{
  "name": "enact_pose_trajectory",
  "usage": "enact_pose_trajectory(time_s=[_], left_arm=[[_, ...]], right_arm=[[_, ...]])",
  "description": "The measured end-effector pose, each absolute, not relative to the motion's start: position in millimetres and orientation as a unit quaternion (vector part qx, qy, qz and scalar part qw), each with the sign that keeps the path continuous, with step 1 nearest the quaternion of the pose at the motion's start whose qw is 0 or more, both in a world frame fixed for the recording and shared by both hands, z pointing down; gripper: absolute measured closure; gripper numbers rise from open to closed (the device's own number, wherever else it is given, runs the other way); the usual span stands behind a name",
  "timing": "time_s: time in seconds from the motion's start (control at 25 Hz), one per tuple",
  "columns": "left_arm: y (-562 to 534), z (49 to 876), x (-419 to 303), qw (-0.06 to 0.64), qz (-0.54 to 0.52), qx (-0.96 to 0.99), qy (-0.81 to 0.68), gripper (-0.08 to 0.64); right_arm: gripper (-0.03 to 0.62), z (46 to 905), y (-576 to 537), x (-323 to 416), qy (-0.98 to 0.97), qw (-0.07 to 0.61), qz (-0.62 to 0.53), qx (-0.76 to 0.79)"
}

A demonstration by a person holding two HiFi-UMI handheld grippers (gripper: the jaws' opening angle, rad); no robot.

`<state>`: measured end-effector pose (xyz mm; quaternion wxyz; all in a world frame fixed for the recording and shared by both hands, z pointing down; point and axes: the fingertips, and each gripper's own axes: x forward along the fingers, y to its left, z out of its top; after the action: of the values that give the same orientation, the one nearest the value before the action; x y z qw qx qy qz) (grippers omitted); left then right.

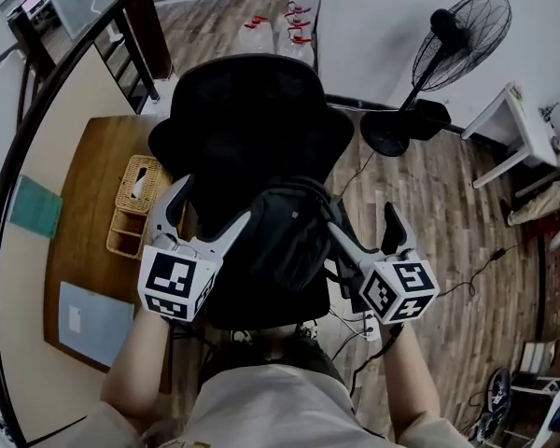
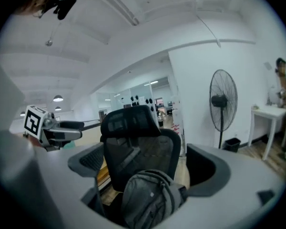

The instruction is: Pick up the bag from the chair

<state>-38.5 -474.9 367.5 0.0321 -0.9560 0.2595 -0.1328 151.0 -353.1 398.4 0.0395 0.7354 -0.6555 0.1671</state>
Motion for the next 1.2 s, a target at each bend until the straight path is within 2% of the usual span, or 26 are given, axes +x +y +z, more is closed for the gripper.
enact_pose_trajectory(time_s=[0.36,0.8,1.04,1.2], left_arm=[[-526,493,-4,-0.052,-0.174,-0.95,0.253,0.141],[-541,644,30,-0.053,-0.259,-0.943,0.202,0.141],[-560,735,31,-0.084,-0.304,-0.931,0.185,0.141],[-563,768,41,-0.09,-0.307,-0.929,0.184,0.143]], right_arm=[[0.052,514,-388,171,-0.639,0.064,0.248,0.725],[0.052,651,-395,194,-0.618,0.109,0.296,0.72],[0.057,720,-399,199,-0.603,0.105,0.331,0.718],[0.057,754,-401,200,-0.599,0.115,0.331,0.72]])
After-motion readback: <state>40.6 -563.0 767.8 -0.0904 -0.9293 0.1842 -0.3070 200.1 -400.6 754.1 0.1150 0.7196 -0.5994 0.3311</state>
